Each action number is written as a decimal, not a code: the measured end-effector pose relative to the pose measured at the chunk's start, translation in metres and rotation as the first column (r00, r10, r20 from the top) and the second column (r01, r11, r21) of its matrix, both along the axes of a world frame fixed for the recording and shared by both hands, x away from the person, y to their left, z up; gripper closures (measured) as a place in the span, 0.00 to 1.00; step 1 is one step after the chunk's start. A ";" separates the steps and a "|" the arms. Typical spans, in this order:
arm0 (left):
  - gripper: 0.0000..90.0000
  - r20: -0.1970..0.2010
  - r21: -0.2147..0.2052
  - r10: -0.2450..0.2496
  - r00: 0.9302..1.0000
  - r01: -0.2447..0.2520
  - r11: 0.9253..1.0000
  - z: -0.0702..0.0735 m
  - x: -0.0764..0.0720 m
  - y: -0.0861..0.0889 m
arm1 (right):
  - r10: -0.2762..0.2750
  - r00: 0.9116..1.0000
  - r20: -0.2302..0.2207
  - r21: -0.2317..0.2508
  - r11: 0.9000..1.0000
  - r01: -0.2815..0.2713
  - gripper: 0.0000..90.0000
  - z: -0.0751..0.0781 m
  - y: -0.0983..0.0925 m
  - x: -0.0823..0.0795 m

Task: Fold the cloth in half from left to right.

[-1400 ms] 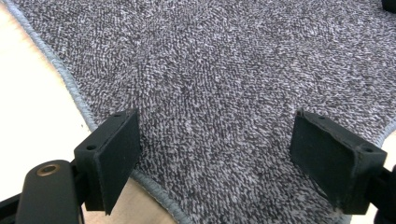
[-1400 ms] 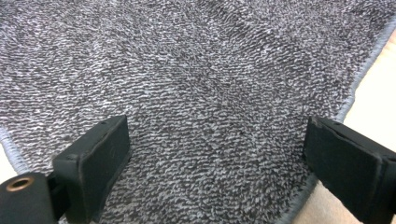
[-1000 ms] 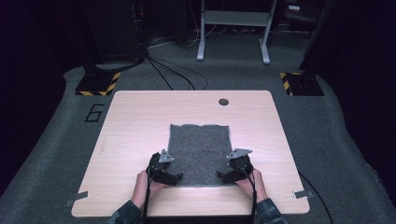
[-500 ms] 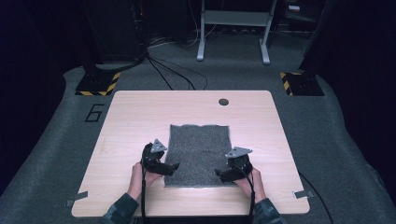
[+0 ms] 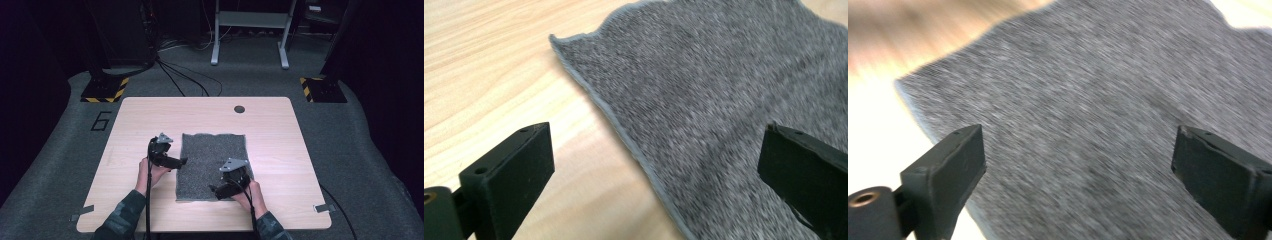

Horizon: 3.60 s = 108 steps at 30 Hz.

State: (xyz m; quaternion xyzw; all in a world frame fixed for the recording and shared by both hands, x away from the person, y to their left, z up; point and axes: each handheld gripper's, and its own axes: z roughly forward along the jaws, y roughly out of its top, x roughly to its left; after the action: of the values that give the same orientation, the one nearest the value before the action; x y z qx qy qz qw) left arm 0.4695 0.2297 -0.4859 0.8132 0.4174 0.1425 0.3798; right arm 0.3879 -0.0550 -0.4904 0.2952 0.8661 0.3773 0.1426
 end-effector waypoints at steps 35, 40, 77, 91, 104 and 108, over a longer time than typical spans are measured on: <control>0.36 -0.090 0.020 0.060 0.994 -0.059 0.998 -0.020 0.103 -0.002 | 0.170 0.985 -0.041 -0.100 0.980 -0.173 0.56 -0.024 0.130 -0.028; 0.45 -0.071 0.066 0.048 0.996 -0.043 0.997 -0.020 0.105 -0.010 | 0.187 0.982 -0.040 -0.095 0.977 -0.190 0.64 -0.024 0.129 -0.027; 0.97 -0.034 0.116 0.081 0.996 -0.077 0.990 -0.016 0.098 -0.023 | 0.149 0.989 0.006 0.031 0.988 -0.149 0.94 -0.026 0.113 -0.046; 0.97 -0.012 0.133 0.082 0.997 -0.080 0.988 0.009 0.098 -0.019 | 0.148 0.988 0.032 0.079 0.985 -0.150 0.94 -0.012 0.113 -0.049; 0.96 0.002 0.135 0.090 0.996 -0.089 0.987 0.025 0.100 -0.015 | 0.164 0.984 0.070 0.092 0.981 -0.170 0.94 0.002 0.117 -0.050; 0.96 0.011 0.144 0.093 0.996 -0.094 0.985 0.033 0.101 -0.011 | 0.177 0.980 0.092 0.083 0.979 -0.185 0.94 0.007 0.124 -0.050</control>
State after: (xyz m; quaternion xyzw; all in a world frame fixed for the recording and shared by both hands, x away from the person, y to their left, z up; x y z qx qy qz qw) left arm 0.5704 0.2186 -0.4533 0.8177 0.4428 0.1920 0.3136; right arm 0.3381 0.0692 -0.4837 0.2053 0.8644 0.4399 0.1306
